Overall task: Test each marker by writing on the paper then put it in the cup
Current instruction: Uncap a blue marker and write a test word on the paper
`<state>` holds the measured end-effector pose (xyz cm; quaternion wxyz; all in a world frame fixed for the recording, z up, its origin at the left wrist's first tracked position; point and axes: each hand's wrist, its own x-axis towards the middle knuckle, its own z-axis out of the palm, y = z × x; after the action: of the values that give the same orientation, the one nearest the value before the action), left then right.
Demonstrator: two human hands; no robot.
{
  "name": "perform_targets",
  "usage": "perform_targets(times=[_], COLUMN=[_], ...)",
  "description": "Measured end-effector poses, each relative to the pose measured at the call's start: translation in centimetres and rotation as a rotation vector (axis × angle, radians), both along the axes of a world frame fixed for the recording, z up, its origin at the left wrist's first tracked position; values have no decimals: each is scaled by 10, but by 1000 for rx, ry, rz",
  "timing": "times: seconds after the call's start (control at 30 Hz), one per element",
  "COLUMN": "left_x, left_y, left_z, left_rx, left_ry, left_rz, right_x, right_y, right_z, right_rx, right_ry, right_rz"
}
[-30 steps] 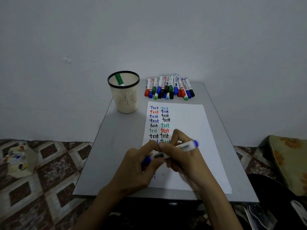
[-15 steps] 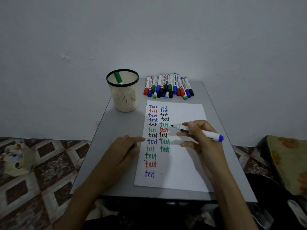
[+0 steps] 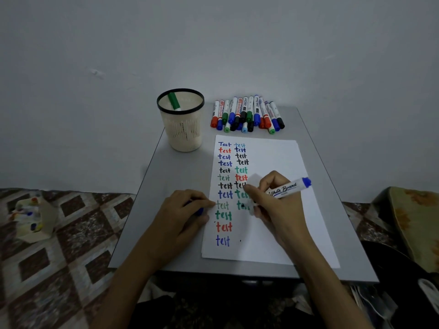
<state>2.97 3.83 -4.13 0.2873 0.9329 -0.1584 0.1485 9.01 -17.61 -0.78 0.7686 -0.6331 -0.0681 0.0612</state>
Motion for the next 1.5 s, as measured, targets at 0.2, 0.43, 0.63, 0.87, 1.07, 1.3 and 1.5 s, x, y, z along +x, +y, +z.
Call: perform_targets(times=[0.2,0.43,0.63,0.87,1.07,1.3,1.5], left_x=[-1,0,1,0,0,0,0], left_y=[-1,-1,0,0,-1,0,-1], left_z=[2,1,1,1,2,3,3], left_rx=[-16,-22,-30,-32,-55,-70,-69], left_ry=[6,8,10,21,28,46,45], left_rz=[-1,-5,-1,7,6,8,12], right_x=[2,-1,0,-2,-1,-1,-4], right_y=[-4,1,1,4,3,4,3], right_z=[2,-4,-9,-8,-9,-9,-4], right_rx=[-44,-80,-116,-163,-203,-175,-197], right_ry=[-10,-38,-78,-87,-100,-106,-70], right_rz=[54,18,46,76,24,53,102])
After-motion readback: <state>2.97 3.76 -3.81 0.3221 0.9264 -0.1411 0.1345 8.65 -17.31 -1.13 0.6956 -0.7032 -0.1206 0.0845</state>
